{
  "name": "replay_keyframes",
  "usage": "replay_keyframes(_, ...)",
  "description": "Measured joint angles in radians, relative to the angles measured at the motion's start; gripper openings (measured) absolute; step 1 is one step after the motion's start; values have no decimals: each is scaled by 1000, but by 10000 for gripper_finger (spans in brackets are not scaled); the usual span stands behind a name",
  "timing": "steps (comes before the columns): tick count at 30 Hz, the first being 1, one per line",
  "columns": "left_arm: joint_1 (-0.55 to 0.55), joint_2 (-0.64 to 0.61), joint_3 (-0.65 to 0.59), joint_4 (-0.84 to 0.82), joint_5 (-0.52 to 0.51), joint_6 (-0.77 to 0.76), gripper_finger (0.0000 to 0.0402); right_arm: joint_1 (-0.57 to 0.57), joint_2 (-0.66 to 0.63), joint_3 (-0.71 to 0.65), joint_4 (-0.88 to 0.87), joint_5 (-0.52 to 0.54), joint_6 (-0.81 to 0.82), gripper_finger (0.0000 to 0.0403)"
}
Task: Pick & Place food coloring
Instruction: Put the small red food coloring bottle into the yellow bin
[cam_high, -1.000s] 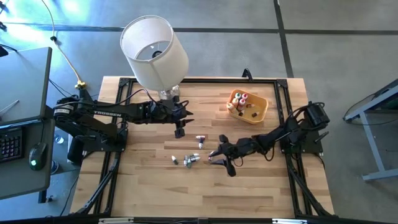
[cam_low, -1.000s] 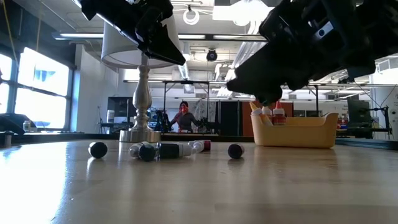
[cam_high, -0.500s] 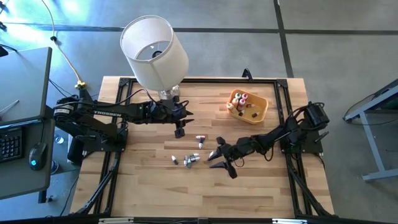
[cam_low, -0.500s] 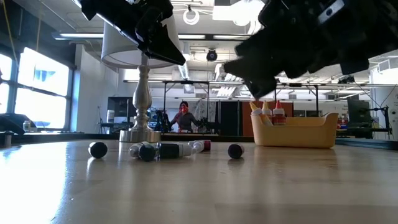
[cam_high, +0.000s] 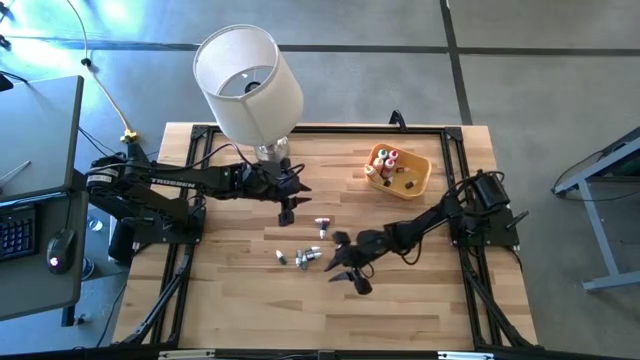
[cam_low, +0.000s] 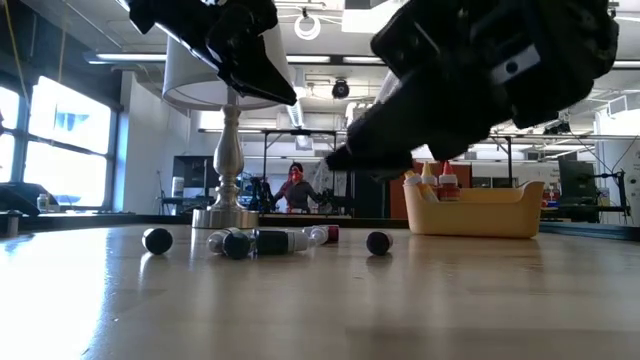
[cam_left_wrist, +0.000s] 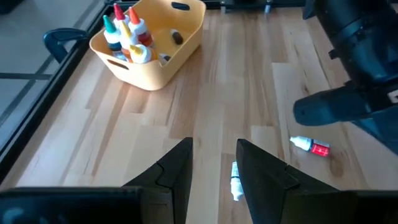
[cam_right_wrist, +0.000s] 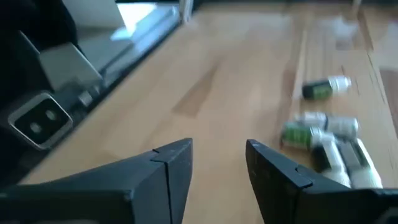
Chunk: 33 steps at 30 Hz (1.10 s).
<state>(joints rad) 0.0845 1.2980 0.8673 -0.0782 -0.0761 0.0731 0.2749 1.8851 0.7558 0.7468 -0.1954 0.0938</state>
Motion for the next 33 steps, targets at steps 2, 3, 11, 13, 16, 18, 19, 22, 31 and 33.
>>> replay_keyframes(2, 0, 0, 0, 2, -1, 0, 119, 0, -2, 0, -53, 23, -13, 138)
replay_keyframes(3, 0, 0, 0, 4, -1, 0, 119, -1, -5, 0, -84, 41, -28, 137)
replay_keyframes(11, 0, 0, 0, 9, -3, 0, 119, -51, -45, 1, -302, 152, -132, 139)
replay_keyframes(13, 0, 0, 0, 9, -3, 0, 119, -73, -67, 1, -345, 147, -128, 140)
replay_keyframes(16, 0, 0, 0, 9, -3, 0, 119, -104, -101, 1, -377, 94, -129, 140)
replay_keyframes(18, 0, 0, 0, 10, -3, 0, 119, -123, -120, 1, -386, 54, -130, 140)
replay_keyframes(19, 0, 0, 0, 9, -3, 0, 119, -132, -127, 1, -395, 34, -129, 140)
replay_keyframes(22, 0, 0, 0, 9, -3, 0, 119, -158, -128, 1, -427, -32, -129, 140)
replay_keyframes(31, 0, 0, 0, 22, -17, 0, 119, -177, -120, 2, -480, -51, -282, 140)
replay_keyframes(33, 0, 0, 0, 29, -18, 0, 119, -177, -106, 2, -481, -51, -312, 140)
